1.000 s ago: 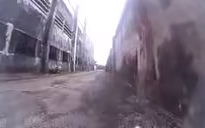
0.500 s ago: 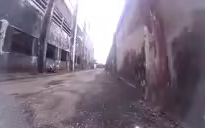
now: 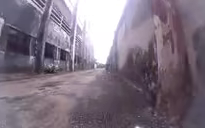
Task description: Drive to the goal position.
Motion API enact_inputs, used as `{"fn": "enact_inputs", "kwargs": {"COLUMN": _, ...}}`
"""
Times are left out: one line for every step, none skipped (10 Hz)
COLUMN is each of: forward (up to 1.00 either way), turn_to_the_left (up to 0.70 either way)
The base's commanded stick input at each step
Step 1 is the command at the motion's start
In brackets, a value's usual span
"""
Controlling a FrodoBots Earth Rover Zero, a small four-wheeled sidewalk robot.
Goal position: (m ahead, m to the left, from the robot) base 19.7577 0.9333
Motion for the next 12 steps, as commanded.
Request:
{"fn": "enact_inputs", "kwargs": {"forward": 0.7, "turn_to_the_left": 0.0}}
{"fn": "enact_inputs", "kwargs": {"forward": 0.7, "turn_to_the_left": 0.0}}
{"fn": "enact_inputs", "kwargs": {"forward": 0.7, "turn_to_the_left": 0.0}}
{"fn": "enact_inputs", "kwargs": {"forward": 0.7, "turn_to_the_left": 0.0}}
{"fn": "enact_inputs", "kwargs": {"forward": 0.7, "turn_to_the_left": 0.0}}
{"fn": "enact_inputs", "kwargs": {"forward": 0.7, "turn_to_the_left": 0.0}}
{"fn": "enact_inputs", "kwargs": {"forward": 0.7, "turn_to_the_left": 0.0}}
{"fn": "enact_inputs", "kwargs": {"forward": 0.7, "turn_to_the_left": 0.0}}
{"fn": "enact_inputs", "kwargs": {"forward": 0.7, "turn_to_the_left": 0.0}}
{"fn": "enact_inputs", "kwargs": {"forward": 0.7, "turn_to_the_left": 0.0}}
{"fn": "enact_inputs", "kwargs": {"forward": 0.7, "turn_to_the_left": 0.0}}
{"fn": "enact_inputs", "kwargs": {"forward": 0.7, "turn_to_the_left": 0.0}}
